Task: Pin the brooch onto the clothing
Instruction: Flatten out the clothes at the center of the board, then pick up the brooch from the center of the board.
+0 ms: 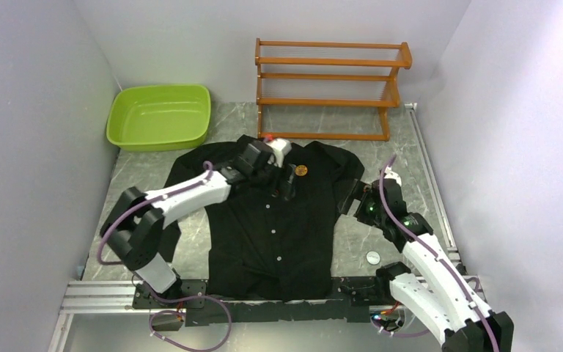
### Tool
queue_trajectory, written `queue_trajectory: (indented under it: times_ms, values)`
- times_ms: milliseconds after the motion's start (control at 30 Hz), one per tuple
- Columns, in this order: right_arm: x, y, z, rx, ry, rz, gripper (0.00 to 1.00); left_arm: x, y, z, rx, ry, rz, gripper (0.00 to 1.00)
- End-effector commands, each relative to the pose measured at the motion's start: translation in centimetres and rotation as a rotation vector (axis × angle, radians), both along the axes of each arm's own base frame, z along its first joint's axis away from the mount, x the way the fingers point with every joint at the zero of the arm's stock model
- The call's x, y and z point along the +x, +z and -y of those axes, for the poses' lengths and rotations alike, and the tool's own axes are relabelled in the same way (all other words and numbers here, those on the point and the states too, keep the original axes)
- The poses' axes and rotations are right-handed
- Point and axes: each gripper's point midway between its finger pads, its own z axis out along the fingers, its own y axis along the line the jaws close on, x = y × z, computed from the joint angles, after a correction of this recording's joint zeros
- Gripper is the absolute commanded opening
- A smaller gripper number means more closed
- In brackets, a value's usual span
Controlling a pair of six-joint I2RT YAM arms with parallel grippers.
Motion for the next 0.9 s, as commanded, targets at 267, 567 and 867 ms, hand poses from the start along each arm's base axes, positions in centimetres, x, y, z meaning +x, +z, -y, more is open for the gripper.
queue_trajectory:
  times_ms: [267, 567, 867]
  values:
    - [-4.6, -2.3, 8.5, -0.069, -0.694, -0.302, 1.0, -5.3, -3.9, 7.5, -0.026, -0.074, -0.07, 0.94]
    - [-7.2, -4.4, 10.2, 0.008, -0.914, -0.41, 0.95, -6.3, -2.5, 3.2, 0.0, 0.07, -0.067, 0.94]
    - [-7.6, -7.4, 8.6, 0.073, -0.947, -0.591, 0.93, -6.3, 0.2, 0.0, 0.028, 0.134, 0.016, 0.94]
